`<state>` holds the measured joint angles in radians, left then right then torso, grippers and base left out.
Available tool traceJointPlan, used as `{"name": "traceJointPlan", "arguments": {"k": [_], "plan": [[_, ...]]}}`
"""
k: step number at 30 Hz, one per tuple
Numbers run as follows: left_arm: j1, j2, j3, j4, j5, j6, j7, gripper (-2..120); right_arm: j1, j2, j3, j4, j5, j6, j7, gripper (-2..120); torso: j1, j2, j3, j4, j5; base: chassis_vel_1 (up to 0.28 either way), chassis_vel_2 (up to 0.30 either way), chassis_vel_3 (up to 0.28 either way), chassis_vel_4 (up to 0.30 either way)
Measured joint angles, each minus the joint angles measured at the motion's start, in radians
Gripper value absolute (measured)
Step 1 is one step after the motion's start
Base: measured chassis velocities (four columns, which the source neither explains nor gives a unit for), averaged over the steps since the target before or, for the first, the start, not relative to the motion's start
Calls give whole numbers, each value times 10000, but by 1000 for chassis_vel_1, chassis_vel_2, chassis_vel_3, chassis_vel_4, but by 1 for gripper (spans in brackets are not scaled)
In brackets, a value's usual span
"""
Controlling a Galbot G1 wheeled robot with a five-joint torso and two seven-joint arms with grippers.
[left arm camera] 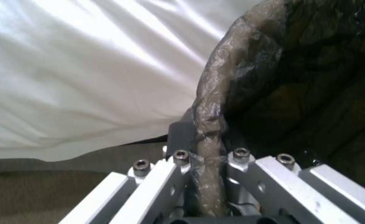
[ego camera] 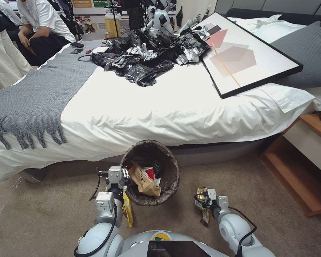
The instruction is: Pick up the trash bin, then pick up the garbage from the floor and place it into the trash bin.
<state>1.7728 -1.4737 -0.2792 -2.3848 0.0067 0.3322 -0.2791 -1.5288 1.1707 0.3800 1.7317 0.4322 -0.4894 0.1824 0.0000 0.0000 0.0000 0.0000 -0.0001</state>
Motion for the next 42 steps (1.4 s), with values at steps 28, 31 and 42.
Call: {"name": "traceJointPlan", "arguments": {"k": [28, 31, 42], "plan": [[0, 0, 0, 0, 0, 0, 0, 2, 453, 607, -21, -1760, -733, 785, -476, 19, 0, 0, 0, 0, 1, 0, 0, 0, 0], [0, 0, 0, 1, 0, 0, -1, 2, 456, 616, 15, -1841, -768, 840, -528, 7, 0, 0, 0, 0, 1, 0, 0, 0, 0], [0, 0, 1, 0, 0, 0, -1, 2, 530, 550, 74, -1906, -1001, 1038, -594, 0, 0, 0, 0, 0, 1, 0, 0, 0, 0]]}}
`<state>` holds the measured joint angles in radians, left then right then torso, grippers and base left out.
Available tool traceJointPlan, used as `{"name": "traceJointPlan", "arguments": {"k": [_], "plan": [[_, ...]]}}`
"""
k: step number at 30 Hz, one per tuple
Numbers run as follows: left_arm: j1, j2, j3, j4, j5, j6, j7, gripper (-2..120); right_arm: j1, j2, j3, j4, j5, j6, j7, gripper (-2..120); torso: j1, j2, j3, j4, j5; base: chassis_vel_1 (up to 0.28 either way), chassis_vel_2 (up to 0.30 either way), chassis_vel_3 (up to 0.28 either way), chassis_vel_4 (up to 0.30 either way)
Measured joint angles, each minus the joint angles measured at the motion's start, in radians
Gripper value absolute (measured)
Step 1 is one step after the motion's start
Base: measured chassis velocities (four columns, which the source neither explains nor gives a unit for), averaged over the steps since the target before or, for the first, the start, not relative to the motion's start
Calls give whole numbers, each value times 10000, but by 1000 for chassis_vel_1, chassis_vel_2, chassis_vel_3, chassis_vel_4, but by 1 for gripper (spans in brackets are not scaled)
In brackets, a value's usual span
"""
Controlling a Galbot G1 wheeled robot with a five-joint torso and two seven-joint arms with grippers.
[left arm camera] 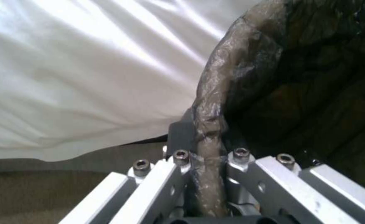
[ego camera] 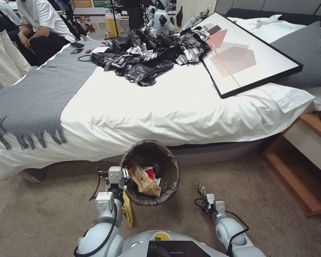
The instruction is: Pick up the trash bin, then pick up the garbage from the floor and place it into the trash bin.
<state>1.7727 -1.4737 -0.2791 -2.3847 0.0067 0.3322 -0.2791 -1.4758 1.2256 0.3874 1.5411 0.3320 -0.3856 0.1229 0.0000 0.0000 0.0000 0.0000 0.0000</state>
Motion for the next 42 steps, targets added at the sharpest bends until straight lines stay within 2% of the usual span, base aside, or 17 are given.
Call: {"name": "traceJointPlan", "arguments": {"k": [7, 10, 11, 13, 14, 15, 16, 18, 19, 21, 22, 23, 25, 26, 29, 36, 42], "plan": [[0, 0, 0, 0, 0, 0, 0, 2, -46, 18, 94, 212, -153, 387, 1, 0, 0, 0, 0, 0, 0, 0, 0, 0, 0], [1, 0, 0, 0, 0, 0, 0, 2, -181, 91, 209, 778, -218, 799, 9, 0, 0, 0, 0, 0, 2, 0, 0, 0, 0], [0, 0, 1, 0, 0, 0, 0, 2, -346, 157, 343, 1563, -205, 1419, -98, 0, 0, 0, 0, 1, 0, 0, 0, 0, 0], [2, 0, 0, 0, 0, 1, 0, 2, -652, 265, 679, 3225, -132, 4060, -1568, 0, 0, 0, -1, 1, 1, 0, 0, 0, 0], [2, 0, 0, 0, 0, 1, 0, 2, -652, 265, 679, 3225, -132, 4060, -1568, 0, 0, 0, -1, 1, 1, 0, 0, 0, 0], [0, 0, 0, 0, 0, 1, 0, 2, -732, 248, 748, 3735, 85, 4701, -2155, 0, 0, 0, -1, 1, 0, 0, 0, 0, 0], [0, 0, 0, 0, 0, 1, 0, 2, -732, 248, 748, 3735, 85, 4701, -2155, 0, 0, 0, -1, 1, 0, 0, 0, 0, 0], [1, 0, 0, 0, 0, 0, 0, 2, -926, 22, 850, 5313, 899, 5917, -3806, 0, 0, 0, -1, 0, -2, 0, 0, 0, 0], [1, 0, 0, 0, 0, 0, 0, 2, -926, 22, 850, 5313, 899, 5917, -3806, 0, 0, 0, -1, 0, -2, 0, 0, 0, 0], [0, 0, 0, 0, 0, 1, 0, 2, -962, -261, 824, 6284, 1460, 6495, -5099, 0, 0, 0, -1, 0, 0, 0, 0, 0, 0], [0, -1, 0, 0, 0, 1, 0, 2, -1015, -507, 752, 6767, 1686, 6542, -5784, 0, 0, 0, -1, 1, -1, 0, 0, 0, 0], [0, -1, 0, 0, 0, 1, 0, 2, -1015, -507, 752, 6767, 1686, 6542, -5784, 0, 0, 0, -1, 1, -1, 0, 0, 0, 0], [0, 0, -1, 0, 0, 0, 0, 2, -1193, -1161, 392, 7445, 2139, 6413, -6512, 0, 0, 0, -1, 0, -2, 0, 0, 0, 0], [0, 0, -1, 0, 0, 0, 0, 2, -1193, -1161, 392, 7445, 2139, 6413, -6512, 0, 0, 0, -1, 0, -2, 0, 0, 0, 0], [0, 0, 0, 1, 0, 0, 0, 2, -1407, -2002, -133, 7788, 2432, 6159, -7416, 0, 0, 0, -1, 0, 1, 0, 0, 0, 0], [0, 0, 0, 1, 0, 0, 0, 2, -1428, -2503, -874, 7708, 2233, 5951, -7802, 0, 0, 0, 0, 0, 0, 0, 0, 0, 0], [0, 0, 0, 1, 0, 0, 0, 2, -1222, -2496, -1322, 7226, 1960, 5949, -7761, 0, 0, 0, 0, 0, 1, 0, 0, 0, 0]]}}
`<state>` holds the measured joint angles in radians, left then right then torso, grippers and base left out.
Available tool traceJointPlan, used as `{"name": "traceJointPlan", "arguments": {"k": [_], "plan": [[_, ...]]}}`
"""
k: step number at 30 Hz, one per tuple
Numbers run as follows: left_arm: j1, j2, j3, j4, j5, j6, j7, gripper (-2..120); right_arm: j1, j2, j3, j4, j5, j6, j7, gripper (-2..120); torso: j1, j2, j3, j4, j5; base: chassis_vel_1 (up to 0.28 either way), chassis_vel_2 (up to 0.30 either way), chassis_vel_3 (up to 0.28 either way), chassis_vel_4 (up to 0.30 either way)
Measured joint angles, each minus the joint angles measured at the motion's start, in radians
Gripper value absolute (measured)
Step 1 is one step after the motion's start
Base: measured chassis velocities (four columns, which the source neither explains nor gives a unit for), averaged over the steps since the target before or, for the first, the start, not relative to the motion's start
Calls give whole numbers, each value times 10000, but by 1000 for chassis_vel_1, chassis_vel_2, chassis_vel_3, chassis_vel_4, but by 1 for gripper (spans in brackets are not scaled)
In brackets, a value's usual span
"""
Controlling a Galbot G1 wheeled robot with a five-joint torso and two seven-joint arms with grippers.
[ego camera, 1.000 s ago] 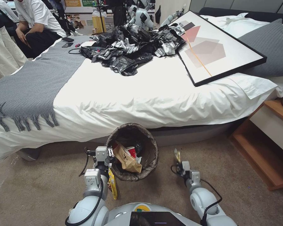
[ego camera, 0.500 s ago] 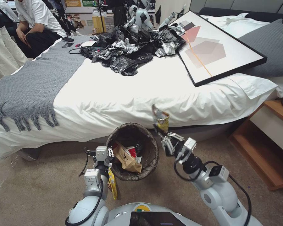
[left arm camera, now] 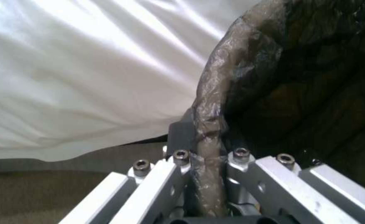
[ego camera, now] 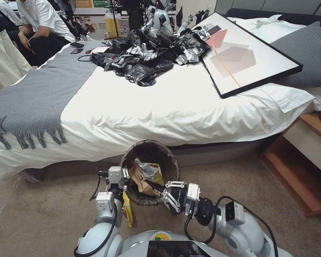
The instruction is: Pick up the trash bin, then pick up the garbage from the floor and place it into the trash bin.
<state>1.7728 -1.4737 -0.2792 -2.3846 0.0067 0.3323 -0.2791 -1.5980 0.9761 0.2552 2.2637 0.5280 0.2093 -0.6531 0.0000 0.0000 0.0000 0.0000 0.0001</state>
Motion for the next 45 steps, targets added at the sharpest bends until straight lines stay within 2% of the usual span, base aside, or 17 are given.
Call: {"name": "traceJointPlan", "arguments": {"k": [11, 21, 37, 40, 41, 44, 45], "plan": [[0, 0, 0, 0, 0, 0, 0, 2, 718, 317, -578, -933, -152, -27, 245, 0, 0, 0, 0, 0, -1, 0, 0, 0, 0], [0, 0, 0, -1, 0, 0, 0, 2, 1572, 591, -1147, -1557, -214, -419, 798, 0, 0, 0, 0, 0, -1, 0, 0, 0, 0], [0, 0, 0, -1, 0, 0, 0, 2, 2136, 668, -1343, -2153, -306, -619, 1537, -1, 0, 0, 0, 0, -1, 0, 0, 0, 0], [0, 0, 0, -1, 0, 0, 0, 2, 2149, 688, -1343, -2223, -374, -633, 1729, 11, 0, 0, 0, 0, -1, 0, 0, 0, 0], [0, 0, 0, -1, 0, 0, 0, 2, 2149, 688, -1343, -2223, -374, -633, 1729, 11, 0, 0, 0, 0, -1, 0, 0, 0, 0], [0, 0, 0, 0, 0, 0, 0, 2, 2156, 688, -1351, -2234, -407, -640, 1805, 26, 0, 0, 0, 0, -1, 0, 0, 0, 0], [0, 0, 0, 0, 0, 0, 0, 2, 2156, 688, -1351, -2234, -407, -640, 1805, 26, 0, 0, 0, 0, -1, 0, 0, 0, 0]]}}
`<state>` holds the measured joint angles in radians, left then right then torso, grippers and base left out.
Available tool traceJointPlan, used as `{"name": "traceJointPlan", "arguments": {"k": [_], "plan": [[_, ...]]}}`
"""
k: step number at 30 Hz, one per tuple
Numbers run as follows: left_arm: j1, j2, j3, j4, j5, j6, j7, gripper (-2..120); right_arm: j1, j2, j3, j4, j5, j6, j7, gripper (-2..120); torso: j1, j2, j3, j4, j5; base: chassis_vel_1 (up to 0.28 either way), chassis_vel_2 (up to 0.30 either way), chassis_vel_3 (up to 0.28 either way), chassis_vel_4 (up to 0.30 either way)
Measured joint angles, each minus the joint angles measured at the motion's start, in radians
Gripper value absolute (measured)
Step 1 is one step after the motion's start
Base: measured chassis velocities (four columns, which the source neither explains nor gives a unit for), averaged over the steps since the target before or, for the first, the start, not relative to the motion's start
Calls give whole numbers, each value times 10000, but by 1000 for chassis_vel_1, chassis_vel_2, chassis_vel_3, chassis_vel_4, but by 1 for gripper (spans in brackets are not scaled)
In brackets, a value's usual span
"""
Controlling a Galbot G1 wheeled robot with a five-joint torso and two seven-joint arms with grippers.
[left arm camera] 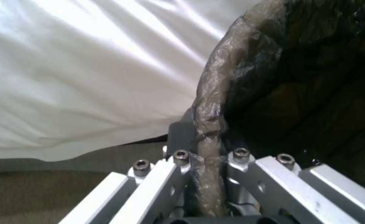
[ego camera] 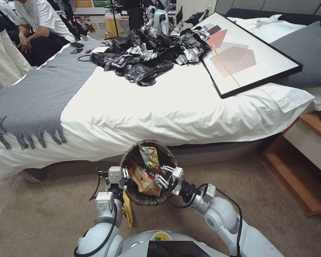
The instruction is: Pick up the trash bin, then pick up the garbage from the floor and place it into the trash bin.
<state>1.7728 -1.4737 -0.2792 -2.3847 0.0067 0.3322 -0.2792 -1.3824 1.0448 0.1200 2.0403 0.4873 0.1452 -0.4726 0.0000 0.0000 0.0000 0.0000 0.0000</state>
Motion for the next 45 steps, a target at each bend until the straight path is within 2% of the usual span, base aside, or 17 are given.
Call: {"name": "traceJointPlan", "arguments": {"k": [3, 5, 7, 9, 11, 12, 15, 16, 18, 21, 36, 37, 40, 41, 43, 44, 45], "plan": [[0, 0, 0, 0, 0, 0, 0, 2, 2, 16, -2, -19, -21, -1, 28, 41, 0, 0, 0, 0, 0, 0, 0, 0, 0], [0, 0, 0, 0, 0, 0, 0, 2, 0, 17, -2, -20, -26, -1, 35, 44, 0, 0, 0, 0, 0, 0, 0, 0, 0], [0, 0, 0, 0, 0, 0, 0, 2, -12, 10, 15, -20, -44, 0, 41, 55, 0, 0, 0, 0, 0, 0, 0, 0, 0], [0, 0, 0, 0, 0, 0, 0, 2, -18, 0, 23, -20, -45, 1, 42, 58, 0, 0, 0, 0, 0, 0, 0, 0, 0], [0, 0, 0, 0, 0, 0, 0, 2, -33, -37, 68, -13, -46, 7, 46, 70, 0, 0, 0, 0, 0, 0, 0, 0, 0], [0, 0, 0, 0, 0, 0, 0, 2, -33, -37, 68, -13, -46, 7, 46, 70, 0, 0, 0, 0, 0, 0, 0, 0, 0], [0, 0, 0, 0, 0, 0, 0, 2, -55, -53, 96, 12, -51, 14, 67, 86, 0, 0, 0, 0, 0, 0, 0, 0, 0], [0, 0, 0, 0, 0, 0, 0, 2, -55, -53, 96, 12, -51, 14, 67, 86, 0, 0, 0, 0, 0, 0, 0, 0, 0], [0, 0, 0, 0, 0, 0, 0, 2, -58, -57, 125, 26, -54, 22, 78, 94, 0, 0, 0, 0, 0, 0, 0, 0, 0], [0, 0, 0, 0, 0, 0, 0, 2, -74, -57, 221, 100, -56, 33, 80, 99, 0, 0, 0, 0, 0, 0, 0, 0, 0], [0, 0, 0, 0, 0, 0, 0, 2, -458, -53, 853, 835, -663, 475, -66, 100, 0, 0, 0, 0, 0, 0, 0, 0, 0], [0, 0, 0, -1, 0, 0, 0, 2, -506, 43, 942, 966, -904, 567, 104, 100, 0, 0, 0, 1, 0, 0, 0, 0, 0], [0, 0, 0, 0, 0, 0, 0, 2, -1057, 838, 1470, 1949, -2965, 268, 2218, 100, 0, 0, 0, 3, 0, 0, 0, 0, 0], [0, 0, 0, 0, 0, 0, 0, 2, -1057, 838, 1470, 1949, -2965, 268, 2218, 100, 0, 0, 0, 3, 0, 0, 0, 0, 0], [1, 0, 0, 0, 0, 0, 0, 2, -1881, 1543, 1802, 2537, -3892, -323, 3804, 100, 0, 0, 0, -2, 0, 0, 0, 0, 0], [1, 0, 0, 0, 0, 0, 0, 2, -1881, 1543, 1802, 2537, -3892, -323, 3804, 100, 0, 0, 0, -2, 0, 0, 0, 0, 0], [-1, 0, 0, 0, 0, 0, 0, 2, -2213, 1778, 1908, 2701, -4103, -442, 4262, 100, 0, 0, 0, -1, -1, 0, 0, 0, 0]]}}
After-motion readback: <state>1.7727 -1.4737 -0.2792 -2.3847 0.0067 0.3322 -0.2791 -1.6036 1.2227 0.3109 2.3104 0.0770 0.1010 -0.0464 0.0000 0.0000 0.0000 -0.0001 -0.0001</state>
